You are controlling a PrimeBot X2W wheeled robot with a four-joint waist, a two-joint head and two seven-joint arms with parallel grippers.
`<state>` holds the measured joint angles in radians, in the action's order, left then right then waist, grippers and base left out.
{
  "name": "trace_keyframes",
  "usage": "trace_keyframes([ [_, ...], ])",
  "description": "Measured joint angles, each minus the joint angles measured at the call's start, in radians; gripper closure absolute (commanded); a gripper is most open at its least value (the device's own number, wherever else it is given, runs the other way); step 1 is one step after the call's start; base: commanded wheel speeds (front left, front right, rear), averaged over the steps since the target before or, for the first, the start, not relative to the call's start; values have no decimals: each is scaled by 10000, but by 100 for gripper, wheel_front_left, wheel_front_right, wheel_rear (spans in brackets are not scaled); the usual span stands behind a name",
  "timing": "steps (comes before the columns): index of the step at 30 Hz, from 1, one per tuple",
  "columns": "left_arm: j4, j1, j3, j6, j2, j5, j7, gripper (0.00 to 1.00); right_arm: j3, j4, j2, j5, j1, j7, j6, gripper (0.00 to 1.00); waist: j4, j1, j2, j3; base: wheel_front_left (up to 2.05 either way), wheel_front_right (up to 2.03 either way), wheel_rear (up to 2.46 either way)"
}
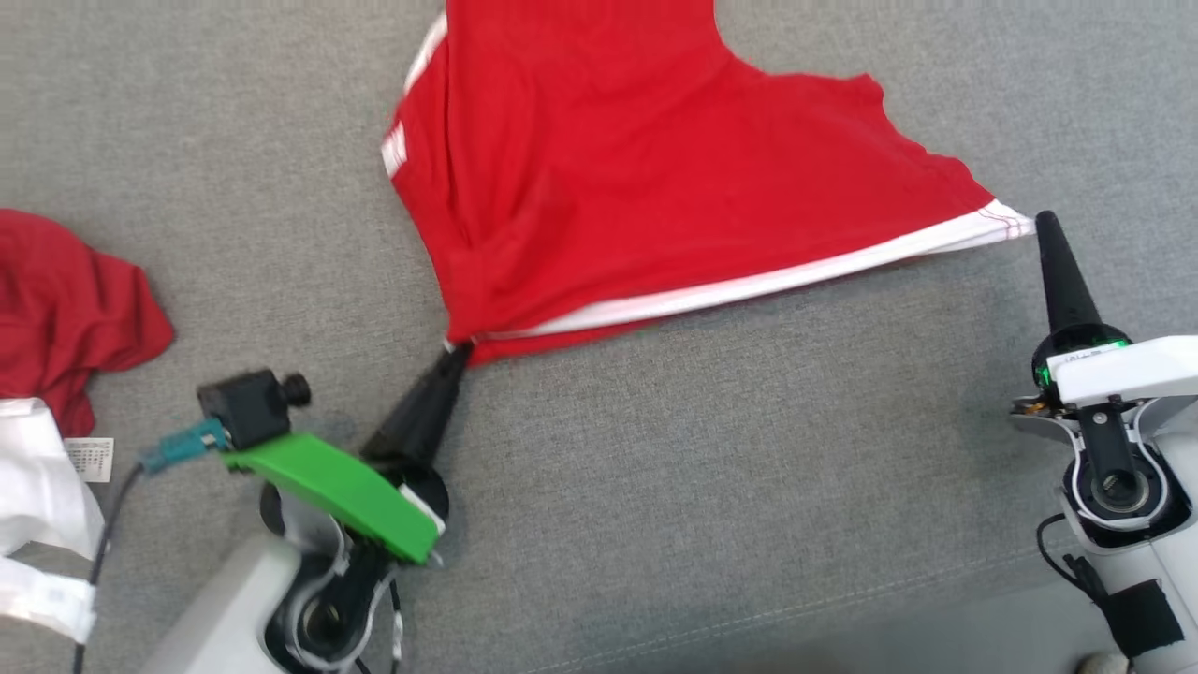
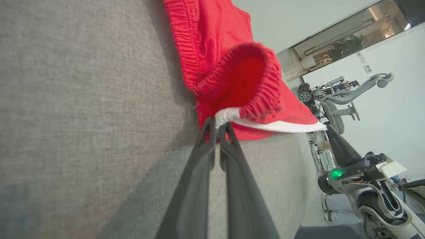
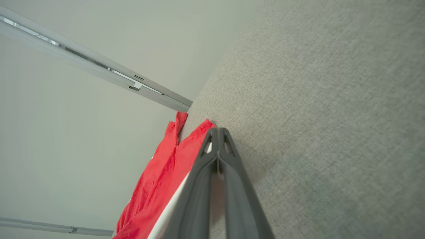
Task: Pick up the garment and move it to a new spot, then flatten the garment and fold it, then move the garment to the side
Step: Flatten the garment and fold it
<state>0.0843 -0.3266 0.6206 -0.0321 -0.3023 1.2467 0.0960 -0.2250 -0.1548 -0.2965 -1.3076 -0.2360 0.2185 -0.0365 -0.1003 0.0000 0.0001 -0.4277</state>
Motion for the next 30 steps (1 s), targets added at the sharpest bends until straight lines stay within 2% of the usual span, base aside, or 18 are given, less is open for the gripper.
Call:
trace_keyframes([
  [3, -125, 741, 318, -242, 73, 144, -23, 100, -58, 29, -412, 249, 135, -2, -268, 100, 109, 0, 0, 388, 0, 0, 0],
  [9, -134, 1746, 663, -472, 303, 374, 167, 100, -88, 249, -989, 138, 1520, -261, -428, 100, 394, 0, 0, 848, 0, 0, 0],
  [14, -163, 2442, 874, -548, 347, 713, 180, 100, 134, 583, -1536, -259, 2872, -548, -433, 100, 634, 0, 0, 1124, 0, 0, 0],
  [20, -625, 3406, 1081, -656, -92, 1022, 6, 100, 458, 1221, -2219, -736, 4268, -966, -568, 100, 681, 0, 0, 1176, 0, 0, 0],
  [30, -1636, 3424, 1139, -736, -224, 1243, -213, 100, 686, 2614, -2746, -897, 4268, -1221, -688, 100, 698, 0, 0, 1261, 0, 0, 0],
])
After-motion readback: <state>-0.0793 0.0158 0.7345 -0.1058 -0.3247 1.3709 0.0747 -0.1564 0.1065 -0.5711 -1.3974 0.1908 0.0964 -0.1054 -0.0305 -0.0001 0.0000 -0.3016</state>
